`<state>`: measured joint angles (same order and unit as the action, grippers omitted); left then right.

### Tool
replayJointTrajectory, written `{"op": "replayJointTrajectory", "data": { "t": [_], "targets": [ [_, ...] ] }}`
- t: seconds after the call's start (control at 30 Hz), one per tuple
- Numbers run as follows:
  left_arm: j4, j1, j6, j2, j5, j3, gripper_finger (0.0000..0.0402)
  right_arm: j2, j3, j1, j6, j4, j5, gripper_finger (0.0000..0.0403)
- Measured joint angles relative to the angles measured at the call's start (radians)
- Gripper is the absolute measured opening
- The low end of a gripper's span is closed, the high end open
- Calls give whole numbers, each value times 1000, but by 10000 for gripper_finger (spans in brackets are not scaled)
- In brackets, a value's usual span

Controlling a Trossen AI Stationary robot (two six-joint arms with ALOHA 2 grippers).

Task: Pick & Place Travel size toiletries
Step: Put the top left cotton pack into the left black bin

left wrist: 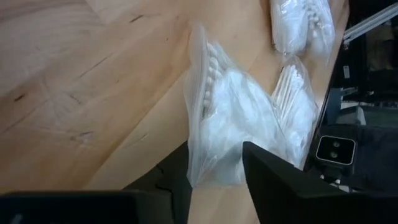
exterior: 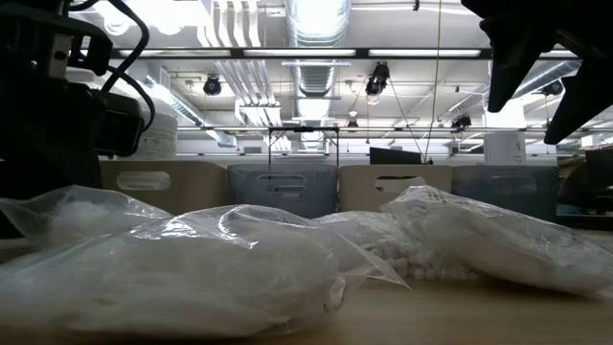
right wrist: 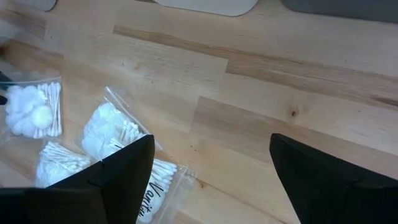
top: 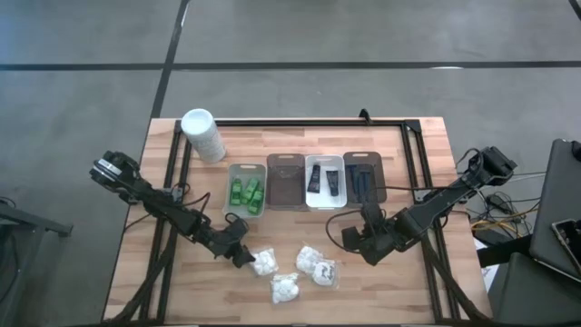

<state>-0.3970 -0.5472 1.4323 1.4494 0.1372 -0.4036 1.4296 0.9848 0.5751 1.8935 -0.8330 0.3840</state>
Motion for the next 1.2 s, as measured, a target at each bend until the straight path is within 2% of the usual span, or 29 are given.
{"op": "replayJointTrajectory", "data": {
  "t": [0.23,0.5,0.67,0.8,0.97,1.1,1.2],
  "targets": [
    [0,0,-44,0,15,0,85,0,0,0,0,0,0,318],
    [-4,0,-192,0,33,-37,13,0,0,1,-7,0,1,289],
    [36,3,-271,-1,57,-112,5,0,-1,1,-8,1,0,274],
    [202,7,-365,-22,119,-221,4,0,0,1,-12,1,1,265],
    [566,36,-547,-85,272,-406,2,0,1,1,-15,2,0,256],
    [748,104,-790,-146,380,-538,2,0,2,1,-20,3,1,250],
    [766,210,-1011,-182,382,-593,2,0,2,1,-29,4,1,249]
  ]
}}
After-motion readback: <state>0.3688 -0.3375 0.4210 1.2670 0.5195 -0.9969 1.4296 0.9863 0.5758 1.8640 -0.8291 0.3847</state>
